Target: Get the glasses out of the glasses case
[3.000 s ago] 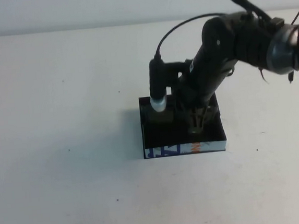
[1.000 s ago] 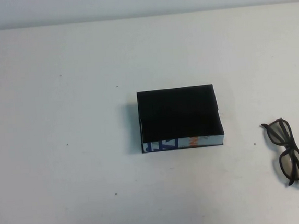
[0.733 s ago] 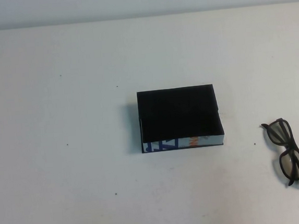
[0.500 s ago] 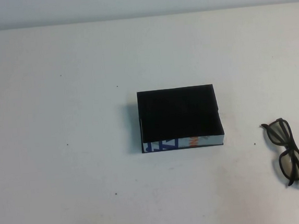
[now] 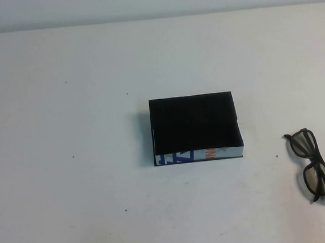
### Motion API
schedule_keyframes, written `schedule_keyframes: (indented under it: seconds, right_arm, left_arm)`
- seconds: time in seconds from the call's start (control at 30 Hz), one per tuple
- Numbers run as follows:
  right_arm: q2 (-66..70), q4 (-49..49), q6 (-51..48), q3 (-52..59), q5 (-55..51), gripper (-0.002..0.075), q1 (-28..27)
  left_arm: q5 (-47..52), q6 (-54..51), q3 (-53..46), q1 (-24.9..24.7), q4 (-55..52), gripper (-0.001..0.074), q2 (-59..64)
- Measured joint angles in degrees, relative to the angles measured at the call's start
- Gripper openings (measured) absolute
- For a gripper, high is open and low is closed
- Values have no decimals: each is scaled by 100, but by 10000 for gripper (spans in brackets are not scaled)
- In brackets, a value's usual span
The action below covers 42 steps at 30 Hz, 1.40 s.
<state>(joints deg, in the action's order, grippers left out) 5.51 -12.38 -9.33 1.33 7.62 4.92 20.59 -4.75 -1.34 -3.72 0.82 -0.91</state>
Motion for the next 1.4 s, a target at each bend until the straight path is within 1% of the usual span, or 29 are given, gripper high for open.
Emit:
schedule_keyframes:
  seconds: [0.1, 0.17, 0.27, 0.4, 0.6, 0.67, 1.4]
  right_arm:
    - [-411, 163, 318, 22, -530, -16, -317]
    - [-545, 484, 883, 22, -979, -16, -365]
    - [-585, 786, 1416, 22, -1499, -16, -368]
    - [-585, 832, 1596, 22, -1866, -16, -353]
    - [-599, 821, 1625, 22, -2407, -18, 2]
    - [-599, 821, 1625, 24, -2507, -18, 75]
    - [-599, 787, 1625, 24, -2552, -18, 77]
  left_arm:
    - [0, 0, 0, 0, 0, -4, 0]
    - [0, 0, 0, 0, 0, -4, 0]
    - [0, 0, 0, 0, 0, -4, 0]
    - [0, 0, 0, 0, 0, -4, 0]
    - [0, 0, 0, 0, 0, -4, 0]
    - [0, 0, 0, 0, 0, -4, 0]
    - [0, 0, 0, 0, 0, -4, 0]
